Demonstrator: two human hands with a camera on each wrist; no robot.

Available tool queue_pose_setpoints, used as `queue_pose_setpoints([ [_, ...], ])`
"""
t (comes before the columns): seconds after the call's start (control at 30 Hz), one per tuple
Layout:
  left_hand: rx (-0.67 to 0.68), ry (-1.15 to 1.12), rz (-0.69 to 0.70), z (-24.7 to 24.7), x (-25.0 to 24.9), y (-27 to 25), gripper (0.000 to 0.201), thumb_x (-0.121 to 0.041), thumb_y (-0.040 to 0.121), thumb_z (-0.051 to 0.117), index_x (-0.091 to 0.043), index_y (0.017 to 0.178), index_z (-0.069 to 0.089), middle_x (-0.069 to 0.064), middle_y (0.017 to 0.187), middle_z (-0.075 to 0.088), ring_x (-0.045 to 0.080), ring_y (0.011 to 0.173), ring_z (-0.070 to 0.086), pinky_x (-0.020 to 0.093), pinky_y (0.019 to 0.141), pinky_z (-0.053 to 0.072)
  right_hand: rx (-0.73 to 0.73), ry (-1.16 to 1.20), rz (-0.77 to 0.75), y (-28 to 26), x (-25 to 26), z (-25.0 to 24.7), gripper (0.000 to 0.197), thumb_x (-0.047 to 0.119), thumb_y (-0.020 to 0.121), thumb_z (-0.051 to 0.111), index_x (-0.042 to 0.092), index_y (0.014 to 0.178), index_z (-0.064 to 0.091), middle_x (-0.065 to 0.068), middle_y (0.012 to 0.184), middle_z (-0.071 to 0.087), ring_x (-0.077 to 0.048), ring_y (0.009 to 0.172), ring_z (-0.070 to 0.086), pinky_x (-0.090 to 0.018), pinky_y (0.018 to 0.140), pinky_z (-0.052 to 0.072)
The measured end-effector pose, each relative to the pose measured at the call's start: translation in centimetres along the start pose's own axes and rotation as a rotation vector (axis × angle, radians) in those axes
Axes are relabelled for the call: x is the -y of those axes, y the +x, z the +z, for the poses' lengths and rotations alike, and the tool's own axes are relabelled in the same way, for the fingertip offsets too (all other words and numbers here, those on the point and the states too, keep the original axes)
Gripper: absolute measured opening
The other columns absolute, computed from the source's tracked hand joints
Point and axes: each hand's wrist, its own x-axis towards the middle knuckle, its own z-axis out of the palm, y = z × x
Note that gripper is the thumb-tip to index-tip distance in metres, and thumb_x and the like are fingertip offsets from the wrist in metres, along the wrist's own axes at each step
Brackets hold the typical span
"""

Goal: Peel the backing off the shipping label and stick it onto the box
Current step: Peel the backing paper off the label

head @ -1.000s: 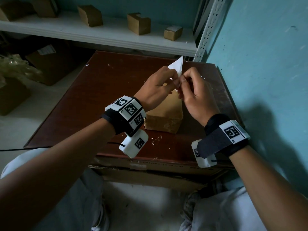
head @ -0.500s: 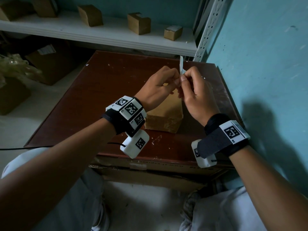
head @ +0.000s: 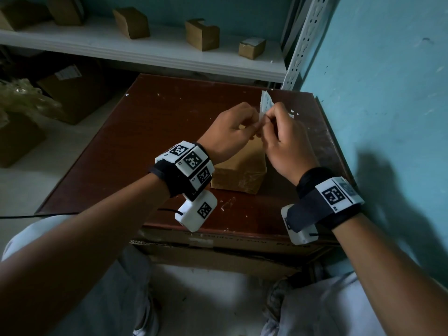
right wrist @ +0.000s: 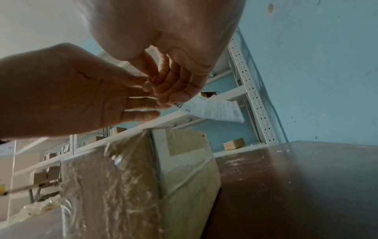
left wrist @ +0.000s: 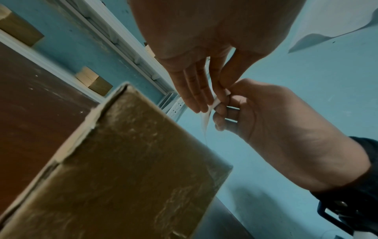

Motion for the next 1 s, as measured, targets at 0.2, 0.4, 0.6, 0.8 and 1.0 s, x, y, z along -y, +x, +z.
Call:
queue_pose_setpoints([
  [0.2,0.036,0.014,-0.154,0.02,-0.14,-0.31,0.02,-0.016,0.096,0.047,-0.011,0.084,0.062,0.003,0.089,0.063,0.019,0.085,0.064,0.041,0.084,0.054,0.092,-0.019,0.003,-0.09,-0.32,0.55,0.015,0.018,0.098,0.044,0.005,0.093,0.048,-0.003,0.076,0.055,-0.017,0.064,0.052,-0.039,0.056,0.043],
  [0.4,0.039,0.026,-0.228,0.24,0.2,-0.3,0.019,-0.019,0.096,0.047,-0.008,0.088,0.06,0.006,0.09,0.066,0.021,0.086,0.065,0.046,0.082,0.054,0.136,0.015,0.085,-0.08,-0.2,0.76,0.01,0.01,0.099,0.043,0.004,0.093,0.048,0.004,0.075,0.048,-0.009,0.064,0.046,-0.026,0.057,0.035],
  [0.6,0.034,0.047,-0.207,0.15,0.14,-0.17,0.015,-0.016,0.097,0.046,-0.006,0.093,0.056,-0.003,0.083,0.059,0.005,0.072,0.058,0.024,0.068,0.05,0.154,0.006,0.123,0.0,-0.14,0.8,0.008,0.007,0.099,0.041,0.004,0.098,0.049,0.0,0.082,0.052,-0.005,0.066,0.046,-0.024,0.057,0.034],
  [0.8,0.032,0.066,-0.201,0.16,0.21,-0.14,0.011,-0.013,0.097,0.046,-0.011,0.089,0.054,-0.002,0.084,0.058,0.01,0.074,0.06,0.027,0.068,0.053,0.144,0.003,0.149,0.04,0.03,0.76,0.008,0.007,0.097,0.041,0.007,0.097,0.049,-0.001,0.083,0.054,-0.012,0.069,0.049,-0.032,0.063,0.038],
  [1.0,0.026,0.048,-0.218,0.06,0.05,-0.09,0.012,-0.013,0.096,0.046,-0.009,0.09,0.056,0.006,0.091,0.063,0.025,0.086,0.064,0.047,0.079,0.055,0.126,0.002,0.161,0.09,0.23,0.68,0.01,0.009,0.098,0.041,0.004,0.099,0.051,-0.007,0.085,0.057,-0.02,0.072,0.054,-0.044,0.065,0.045],
])
